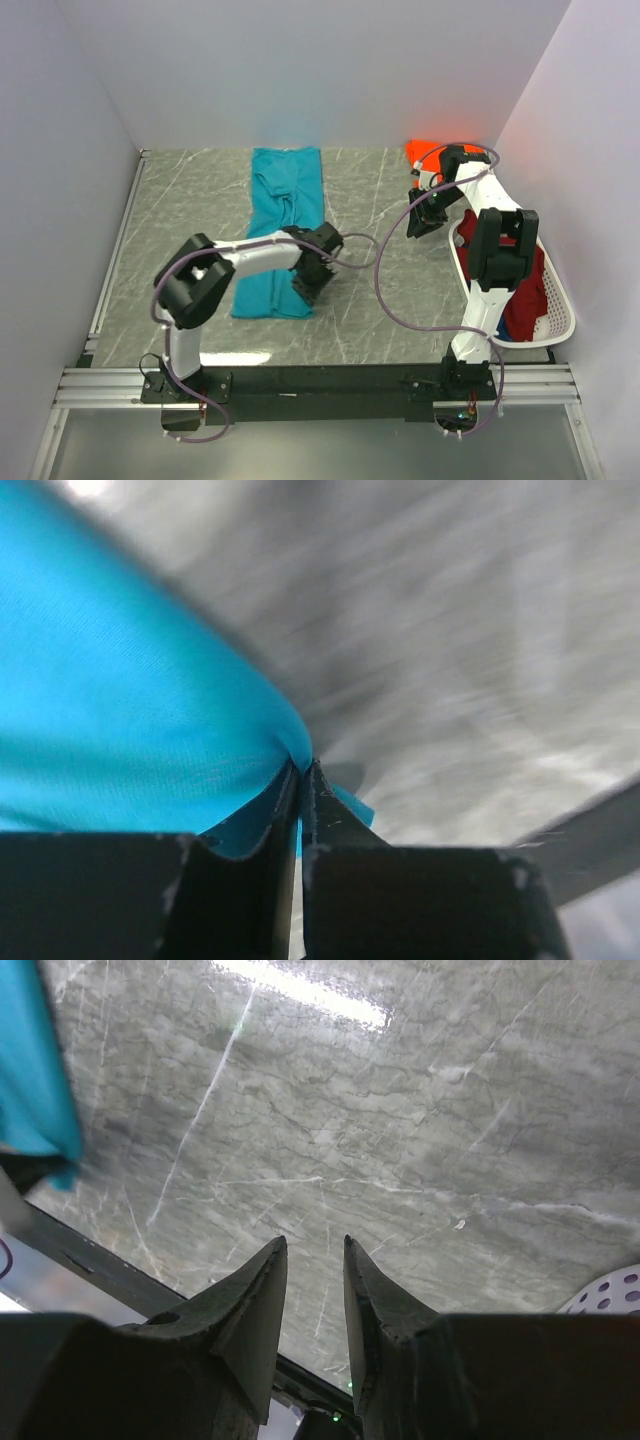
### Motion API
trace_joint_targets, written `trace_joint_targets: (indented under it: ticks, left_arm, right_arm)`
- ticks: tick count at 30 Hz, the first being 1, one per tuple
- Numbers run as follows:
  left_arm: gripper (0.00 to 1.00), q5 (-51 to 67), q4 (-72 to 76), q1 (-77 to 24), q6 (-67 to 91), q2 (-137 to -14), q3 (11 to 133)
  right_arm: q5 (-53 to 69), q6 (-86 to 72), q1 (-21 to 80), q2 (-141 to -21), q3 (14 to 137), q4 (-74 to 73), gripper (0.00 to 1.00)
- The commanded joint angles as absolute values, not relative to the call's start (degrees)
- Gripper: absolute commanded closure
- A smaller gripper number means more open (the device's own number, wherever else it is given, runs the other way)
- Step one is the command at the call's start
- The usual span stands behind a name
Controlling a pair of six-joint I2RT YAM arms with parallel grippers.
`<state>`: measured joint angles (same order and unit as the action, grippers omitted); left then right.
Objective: Fold and stack the t-shirts
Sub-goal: Fold the tshirt
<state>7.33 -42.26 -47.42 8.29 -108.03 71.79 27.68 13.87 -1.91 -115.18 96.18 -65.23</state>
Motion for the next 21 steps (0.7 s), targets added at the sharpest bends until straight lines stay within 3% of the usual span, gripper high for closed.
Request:
trace_joint_targets:
  ticks: [1,5,8,9,12,17,21]
  left_arm:
    - [0.91,16.3,-39.8,-52.5,11.9,-113.8,77.9]
    - [0.8,23.2,-40.1,-56.2,14.6,-118.0,82.9]
    - [0.64,25.5,-39.1,-58.0,14.7,-117.9,84.2]
    - [0.54,26.2,-38.8,-58.0,14.6,-116.1,83.9]
    - [0.42,25.9,-38.8,-57.4,11.9,-110.5,82.8]
    - [0.36,29.7,-36.0,-49.2,9.5,-98.5,78.7]
    - [0.38,29.2,-35.9,-30.0,7.0,-98.0,81.7]
  right_arm:
    - [27.7,15.1,-2.5,-113.0,96.6,-65.8,0.63]
    - [27.7,16.1,-2.5,-113.1,96.8,-66.8,0.63]
    - [28.3,17.2,-2.5,-112.7,96.7,-67.8,0.63]
    - [28.5,17.6,-2.5,-112.5,96.6,-68.0,0.62]
    - [29.7,18.1,-2.3,-112.1,96.1,-68.5,0.62]
    - [32.4,17.3,-0.4,-110.5,93.7,-66.6,0.61]
    - [33.7,15.4,2.9,-108.5,90.7,-63.0,0.62]
